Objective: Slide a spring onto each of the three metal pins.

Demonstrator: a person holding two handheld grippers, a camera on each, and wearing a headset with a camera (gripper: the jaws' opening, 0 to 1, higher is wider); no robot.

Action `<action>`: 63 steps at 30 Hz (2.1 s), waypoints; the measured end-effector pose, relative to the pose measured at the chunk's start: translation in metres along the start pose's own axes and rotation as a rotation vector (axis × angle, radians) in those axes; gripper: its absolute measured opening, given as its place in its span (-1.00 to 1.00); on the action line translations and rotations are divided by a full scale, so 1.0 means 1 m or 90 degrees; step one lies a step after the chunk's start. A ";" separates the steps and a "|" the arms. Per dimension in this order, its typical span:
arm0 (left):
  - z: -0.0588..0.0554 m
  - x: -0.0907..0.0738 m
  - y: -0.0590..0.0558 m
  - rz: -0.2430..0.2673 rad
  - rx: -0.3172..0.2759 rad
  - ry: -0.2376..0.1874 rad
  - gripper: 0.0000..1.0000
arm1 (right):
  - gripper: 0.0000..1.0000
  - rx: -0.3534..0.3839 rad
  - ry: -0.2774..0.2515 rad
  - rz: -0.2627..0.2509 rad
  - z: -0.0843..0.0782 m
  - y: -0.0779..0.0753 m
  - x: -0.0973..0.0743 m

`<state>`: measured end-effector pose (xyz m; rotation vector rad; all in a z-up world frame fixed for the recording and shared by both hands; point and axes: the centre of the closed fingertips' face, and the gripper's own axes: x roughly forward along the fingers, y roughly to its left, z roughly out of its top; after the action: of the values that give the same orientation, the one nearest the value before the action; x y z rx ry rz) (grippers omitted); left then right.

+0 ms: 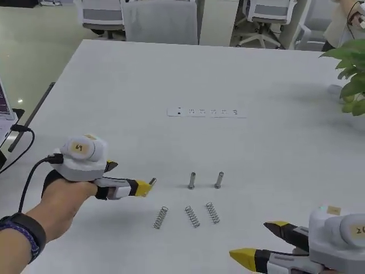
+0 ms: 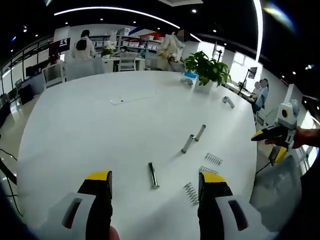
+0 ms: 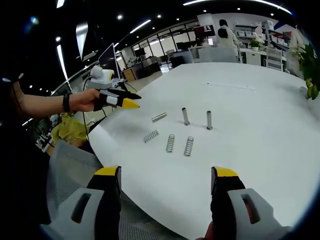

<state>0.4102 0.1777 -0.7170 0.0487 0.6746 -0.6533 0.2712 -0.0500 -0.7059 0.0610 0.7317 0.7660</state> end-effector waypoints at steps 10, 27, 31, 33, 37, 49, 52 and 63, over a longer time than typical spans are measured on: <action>-0.012 0.019 0.004 0.000 -0.002 0.040 0.18 | 0.42 0.004 0.005 0.002 -0.003 0.000 0.003; -0.024 0.043 0.005 -0.003 -0.011 0.075 -0.08 | 0.39 0.011 0.008 0.001 -0.004 -0.001 0.004; -0.027 0.046 0.006 -0.002 -0.012 0.081 -0.16 | 0.38 0.013 0.007 0.000 -0.004 -0.001 0.004; -0.028 0.048 0.005 -0.004 -0.013 0.085 -0.21 | 0.38 0.013 0.007 0.000 -0.004 -0.002 0.003; -0.030 0.052 0.005 -0.003 -0.012 0.092 -0.28 | 0.38 0.014 0.008 -0.001 -0.005 -0.002 0.003; -0.040 0.062 0.006 -0.002 -0.003 0.119 -0.58 | 0.37 0.012 0.010 0.000 -0.004 0.000 0.003; -0.042 0.066 0.009 -0.003 -0.008 0.122 -0.65 | 0.37 0.013 0.008 0.002 -0.004 0.001 0.004; -0.049 0.075 0.008 -0.001 0.006 0.148 -0.89 | 0.36 0.013 0.006 -0.002 -0.003 -0.002 0.001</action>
<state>0.4318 0.1549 -0.8014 0.1347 0.8958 -0.6588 0.2709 -0.0509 -0.7095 0.0748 0.7487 0.7571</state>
